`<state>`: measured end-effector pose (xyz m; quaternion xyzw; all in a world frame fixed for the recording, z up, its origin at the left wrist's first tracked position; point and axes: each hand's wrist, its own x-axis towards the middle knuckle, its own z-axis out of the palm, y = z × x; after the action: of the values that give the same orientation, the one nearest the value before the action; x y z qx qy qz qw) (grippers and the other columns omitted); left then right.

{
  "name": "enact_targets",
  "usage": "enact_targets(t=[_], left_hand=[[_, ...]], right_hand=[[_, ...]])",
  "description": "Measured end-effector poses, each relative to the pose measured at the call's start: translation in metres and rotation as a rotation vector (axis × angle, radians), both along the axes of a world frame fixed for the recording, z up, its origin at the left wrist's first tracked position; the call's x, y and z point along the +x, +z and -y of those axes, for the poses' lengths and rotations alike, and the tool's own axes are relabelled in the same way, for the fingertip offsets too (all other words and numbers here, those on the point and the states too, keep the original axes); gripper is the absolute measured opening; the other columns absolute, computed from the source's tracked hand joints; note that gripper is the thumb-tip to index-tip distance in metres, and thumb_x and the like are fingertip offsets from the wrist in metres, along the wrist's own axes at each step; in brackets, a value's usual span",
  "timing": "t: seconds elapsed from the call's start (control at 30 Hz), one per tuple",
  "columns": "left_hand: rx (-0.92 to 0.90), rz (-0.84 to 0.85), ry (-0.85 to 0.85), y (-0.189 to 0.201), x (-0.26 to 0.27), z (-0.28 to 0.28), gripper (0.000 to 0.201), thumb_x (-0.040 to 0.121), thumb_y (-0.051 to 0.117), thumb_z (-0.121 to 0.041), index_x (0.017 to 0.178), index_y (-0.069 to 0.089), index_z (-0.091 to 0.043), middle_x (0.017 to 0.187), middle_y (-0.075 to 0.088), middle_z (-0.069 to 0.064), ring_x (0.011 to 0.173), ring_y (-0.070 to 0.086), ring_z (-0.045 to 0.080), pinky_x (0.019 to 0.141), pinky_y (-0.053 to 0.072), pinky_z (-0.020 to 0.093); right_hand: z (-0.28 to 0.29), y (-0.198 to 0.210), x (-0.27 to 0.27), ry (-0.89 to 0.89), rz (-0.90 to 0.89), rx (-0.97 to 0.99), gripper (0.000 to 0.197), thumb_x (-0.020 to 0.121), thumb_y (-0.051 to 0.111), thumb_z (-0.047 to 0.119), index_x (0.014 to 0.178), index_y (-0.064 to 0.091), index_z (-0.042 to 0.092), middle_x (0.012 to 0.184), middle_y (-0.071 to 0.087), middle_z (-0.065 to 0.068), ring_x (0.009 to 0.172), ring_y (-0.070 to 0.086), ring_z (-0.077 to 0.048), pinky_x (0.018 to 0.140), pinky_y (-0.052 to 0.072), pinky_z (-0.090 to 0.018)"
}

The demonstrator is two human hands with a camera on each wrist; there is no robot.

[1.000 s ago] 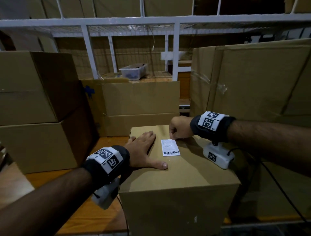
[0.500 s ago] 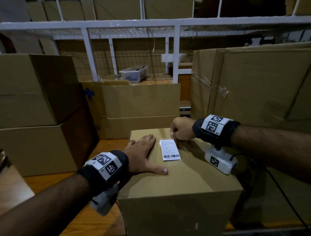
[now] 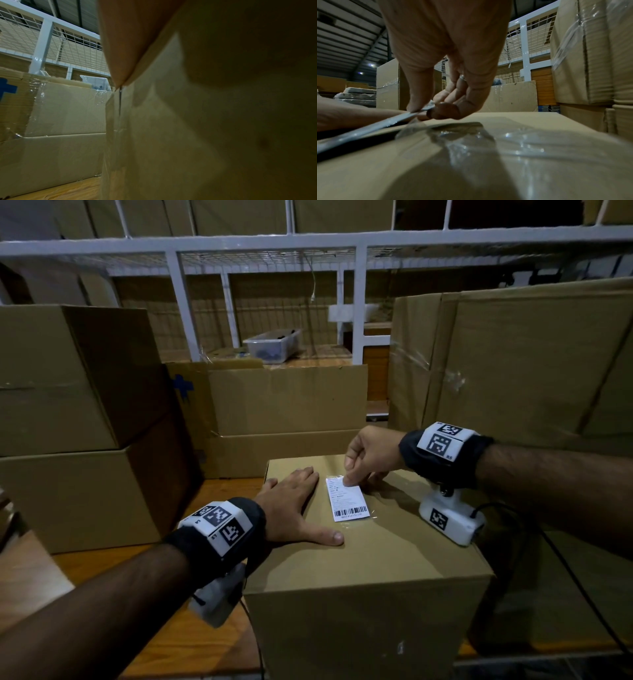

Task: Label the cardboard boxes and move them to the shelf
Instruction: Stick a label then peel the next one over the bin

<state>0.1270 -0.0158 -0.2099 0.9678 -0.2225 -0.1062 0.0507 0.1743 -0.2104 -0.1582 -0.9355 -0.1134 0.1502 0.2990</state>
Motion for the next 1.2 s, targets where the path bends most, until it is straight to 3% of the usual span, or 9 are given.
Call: enact_targets(t=[0.07, 0.17, 0.23, 0.33, 0.5, 0.77, 0.93, 1.07, 1.2], left_hand=[[-0.006, 0.011, -0.004, 0.003, -0.003, 0.001, 0.12, 0.068, 0.055, -0.08, 0.152, -0.002, -0.016, 0.161, -0.003, -0.002, 0.146, 0.001, 0.014, 0.117, 0.0, 0.043], [-0.002, 0.013, 0.001, 0.004, -0.004, 0.002, 0.118, 0.069, 0.054, -0.078, 0.152, -0.002, -0.016, 0.161, -0.002, -0.001, 0.147, 0.002, 0.014, 0.117, 0.001, 0.044], [0.0, 0.009, 0.004, 0.003, -0.002, 0.001, 0.12, 0.068, 0.053, -0.079, 0.152, -0.003, -0.016, 0.161, -0.003, -0.001, 0.147, 0.001, 0.014, 0.117, 0.001, 0.044], [0.0, 0.018, -0.001, 0.001, -0.001, 0.0, 0.121, 0.066, 0.052, -0.082, 0.152, -0.003, -0.016, 0.161, -0.003, -0.001, 0.147, 0.001, 0.014, 0.117, 0.002, 0.046], [0.005, 0.007, 0.005, 0.003, -0.002, 0.001, 0.128, 0.056, 0.045, -0.086, 0.152, -0.003, -0.018, 0.161, -0.004, -0.002, 0.147, 0.001, 0.013, 0.117, 0.001, 0.046], [0.002, 0.033, -0.009, 0.003, -0.003, -0.001, 0.128, 0.054, 0.04, -0.086, 0.152, 0.002, -0.015, 0.161, -0.001, 0.001, 0.147, 0.004, 0.016, 0.118, 0.005, 0.048], [-0.001, 0.027, -0.024, 0.005, -0.005, -0.001, 0.141, 0.038, 0.029, -0.093, 0.152, 0.008, -0.014, 0.16, 0.007, 0.002, 0.145, 0.011, 0.019, 0.116, 0.009, 0.048], [-0.015, 0.038, -0.035, 0.009, -0.007, -0.002, 0.137, 0.038, 0.03, -0.093, 0.148, 0.019, -0.011, 0.155, 0.022, 0.006, 0.14, 0.024, 0.023, 0.114, 0.017, 0.049], [0.003, 0.037, -0.025, 0.013, -0.008, -0.001, 0.135, 0.041, 0.033, -0.095, 0.146, 0.023, -0.011, 0.152, 0.027, 0.007, 0.138, 0.028, 0.025, 0.113, 0.022, 0.049]], right_hand=[[0.001, 0.003, -0.003, -0.007, -0.019, 0.03, 0.02, 0.076, 0.08, 0.014, 0.084, 0.063, 0.012, 0.076, 0.069, -0.003, 0.07, 0.063, -0.014, 0.058, 0.051, -0.025], [0.006, 0.007, -0.006, 0.008, -0.064, 0.039, 0.02, 0.082, 0.074, 0.011, 0.1, 0.068, 0.006, 0.092, 0.072, -0.007, 0.081, 0.064, -0.015, 0.063, 0.054, -0.024], [0.01, 0.01, -0.011, 0.017, -0.1, 0.052, 0.02, 0.085, 0.069, 0.008, 0.103, 0.069, 0.0, 0.094, 0.072, -0.008, 0.081, 0.063, -0.014, 0.063, 0.054, -0.023], [0.015, 0.012, -0.021, 0.023, -0.079, 0.085, 0.014, 0.086, 0.068, 0.005, 0.098, 0.07, -0.001, 0.092, 0.071, -0.01, 0.078, 0.06, -0.014, 0.061, 0.053, -0.021], [0.018, 0.019, -0.042, 0.043, 0.048, 0.109, 0.005, 0.088, 0.066, 0.007, 0.085, 0.069, 0.008, 0.089, 0.073, -0.005, 0.077, 0.063, -0.012, 0.065, 0.054, -0.021], [0.016, 0.028, -0.078, 0.088, 0.238, -0.017, 0.008, 0.092, 0.061, 0.014, 0.094, 0.068, 0.01, 0.091, 0.07, 0.0, 0.079, 0.064, -0.008, 0.065, 0.054, -0.02], [0.018, 0.04, -0.102, 0.066, 0.343, 0.0, 0.007, 0.093, 0.059, 0.014, 0.093, 0.066, 0.012, 0.093, 0.069, -0.002, 0.086, 0.066, -0.018, 0.074, 0.057, -0.032], [0.019, 0.047, -0.119, 0.047, 0.348, -0.053, 0.007, 0.092, 0.06, 0.018, 0.094, 0.066, 0.015, 0.093, 0.07, 0.002, 0.087, 0.066, -0.018, 0.075, 0.058, -0.034], [0.022, 0.042, -0.131, 0.002, 0.306, -0.044, 0.009, 0.093, 0.059, 0.015, 0.097, 0.065, 0.009, 0.092, 0.068, 0.0, 0.084, 0.065, -0.014, 0.069, 0.056, -0.026]])
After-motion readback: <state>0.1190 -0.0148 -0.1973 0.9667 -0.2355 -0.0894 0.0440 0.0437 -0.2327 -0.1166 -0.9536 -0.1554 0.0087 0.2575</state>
